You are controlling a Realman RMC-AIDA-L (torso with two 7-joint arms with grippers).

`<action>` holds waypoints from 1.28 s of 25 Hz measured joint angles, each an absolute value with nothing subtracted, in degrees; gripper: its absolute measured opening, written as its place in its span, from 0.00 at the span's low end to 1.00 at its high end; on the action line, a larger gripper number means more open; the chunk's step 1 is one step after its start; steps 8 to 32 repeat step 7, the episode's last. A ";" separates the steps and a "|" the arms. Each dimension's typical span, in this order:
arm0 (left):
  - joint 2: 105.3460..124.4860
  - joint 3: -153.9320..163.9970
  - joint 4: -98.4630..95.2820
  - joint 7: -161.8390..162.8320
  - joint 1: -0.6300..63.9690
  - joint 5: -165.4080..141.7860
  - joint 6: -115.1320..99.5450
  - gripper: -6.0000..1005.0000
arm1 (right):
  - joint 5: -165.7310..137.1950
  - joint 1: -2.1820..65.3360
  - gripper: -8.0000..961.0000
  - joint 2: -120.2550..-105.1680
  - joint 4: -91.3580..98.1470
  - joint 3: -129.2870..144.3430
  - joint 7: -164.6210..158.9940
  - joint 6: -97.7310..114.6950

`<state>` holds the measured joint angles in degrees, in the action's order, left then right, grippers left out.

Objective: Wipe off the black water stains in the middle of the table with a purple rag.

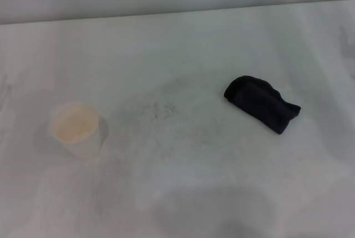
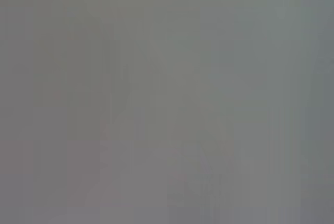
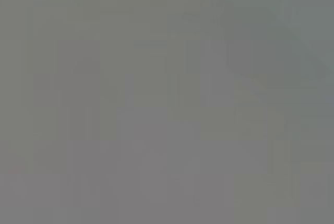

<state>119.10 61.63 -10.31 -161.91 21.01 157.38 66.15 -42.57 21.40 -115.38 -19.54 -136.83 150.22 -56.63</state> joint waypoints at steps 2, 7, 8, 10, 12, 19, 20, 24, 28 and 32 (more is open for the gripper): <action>119.09 61.62 -10.50 -161.91 21.07 158.19 66.15 0.89 | -40.74 21.13 0.47 -115.39 -19.41 -136.84 150.58 -56.78; 118.82 61.53 -10.73 -161.89 22.09 160.49 66.15 0.89 | -37.55 21.19 0.47 -115.40 -19.06 -136.85 154.76 -56.87; 118.82 61.53 -10.73 -161.89 22.09 160.49 66.15 0.89 | -37.55 21.19 0.47 -115.40 -19.06 -136.85 154.76 -56.87; 118.82 61.53 -10.73 -161.89 22.09 160.49 66.15 0.89 | -37.55 21.19 0.47 -115.40 -19.06 -136.85 154.76 -56.87; 118.82 61.53 -10.73 -161.89 22.09 160.49 66.15 0.89 | -37.55 21.19 0.47 -115.40 -19.06 -136.85 154.76 -56.87; 118.82 61.53 -10.73 -161.89 22.09 160.49 66.15 0.89 | -37.55 21.19 0.47 -115.40 -19.06 -136.85 154.76 -56.87; 118.82 61.53 -10.73 -161.89 22.09 160.49 66.15 0.89 | -37.55 21.19 0.47 -115.40 -19.06 -136.85 154.76 -56.87; 118.82 61.53 -10.73 -161.89 22.09 160.49 66.15 0.89 | -37.55 21.19 0.47 -115.40 -19.06 -136.85 154.76 -56.87; 118.82 61.53 -10.73 -161.89 22.09 160.49 66.15 0.89 | -37.55 21.19 0.47 -115.40 -19.06 -136.85 154.76 -56.87; 118.82 61.53 -10.73 -161.89 22.09 160.49 66.15 0.89 | -37.55 21.19 0.47 -115.40 -19.06 -136.85 154.76 -56.87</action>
